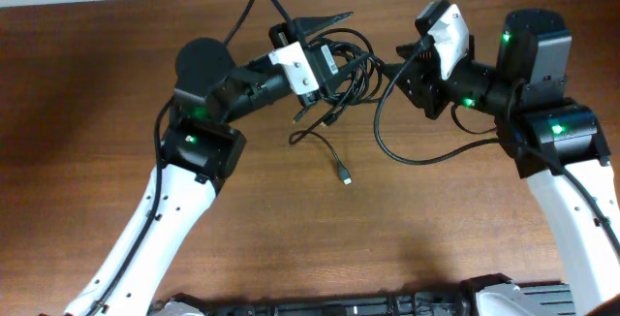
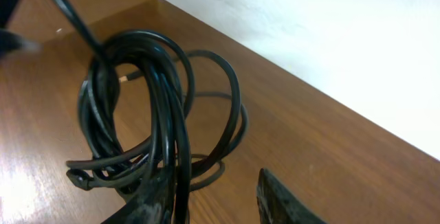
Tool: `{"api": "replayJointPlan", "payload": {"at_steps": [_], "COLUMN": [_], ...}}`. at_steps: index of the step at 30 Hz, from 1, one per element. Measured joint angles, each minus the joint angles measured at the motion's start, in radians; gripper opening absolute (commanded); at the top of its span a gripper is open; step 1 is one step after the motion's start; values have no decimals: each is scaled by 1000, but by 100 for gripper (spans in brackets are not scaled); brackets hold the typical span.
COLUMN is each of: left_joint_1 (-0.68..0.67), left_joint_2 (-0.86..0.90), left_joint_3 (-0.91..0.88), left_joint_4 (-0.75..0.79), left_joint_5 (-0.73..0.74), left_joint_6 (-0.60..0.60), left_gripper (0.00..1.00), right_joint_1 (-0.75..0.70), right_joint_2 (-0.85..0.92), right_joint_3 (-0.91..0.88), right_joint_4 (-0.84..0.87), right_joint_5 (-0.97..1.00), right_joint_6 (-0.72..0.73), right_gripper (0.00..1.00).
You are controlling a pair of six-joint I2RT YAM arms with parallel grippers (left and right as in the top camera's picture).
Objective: Untangle cables
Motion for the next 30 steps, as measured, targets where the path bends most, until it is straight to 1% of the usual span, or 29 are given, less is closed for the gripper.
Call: {"api": "replayJointPlan", "payload": {"at_steps": [4,6,7,9,12,15,16,17,18,20,23,24,25,26,27,28,29,30], "left_joint_1": [54,53,52,50,21,-23,-30,-37,-40,-48,-71,-74,-74,-76,-78,-80,-81,-77], "left_joint_2": [1,3,3,3,3,3,3,3,3,3,3,3,3,4,5,5,4,0], "left_joint_3": [-1,-2,-2,-2,-2,-3,-3,-3,-3,-3,-3,-3,-3,-4,-6,-7,-6,-3], "left_joint_4": [23,88,130,168,185,260,278,293,301,321,324,330,339,361,389,397,396,359], "left_joint_5": [105,182,245,322,374,393,395,396,396,388,313,285,257,209,163,110,38,-42], "left_joint_6": [44,51,55,59,60,63,63,63,63,63,63,63,63,63,55,27,-6,-56], "left_gripper": [0,0,0,0,0,0,0,0,0,0,0,3,35,79,95,100,99,99], "right_joint_1": [0,0,0,0,0,0,0,0,0,0,0,0,0,0,0,0,2,2], "right_joint_2": [-36,-39,-39,-39,-39,-36,-33,-27,-23,-5,12,12,12,12,11,11,11,12], "right_joint_3": [0,0,0,0,0,0,0,0,0,0,0,0,0,1,1,1,0,0], "right_joint_4": [11,12,13,12,13,1,0,-3,-3,-7,-8,0,13,20,23,24,21,36], "right_joint_5": [-64,-124,-151,-188,-250,-282,-306,-337,-349,-365,-374,-376,-377,-375,-372,-343,-272,-206], "right_joint_6": [-18,-21,-21,-22,-22,-22,-22,-22,-24,-25,-25,-24,-24,-22,-11,10,37,62], "right_gripper": [40,40,40,40,41,40,26,8,4,4,4,4,4,4,4,4,4,4]}}
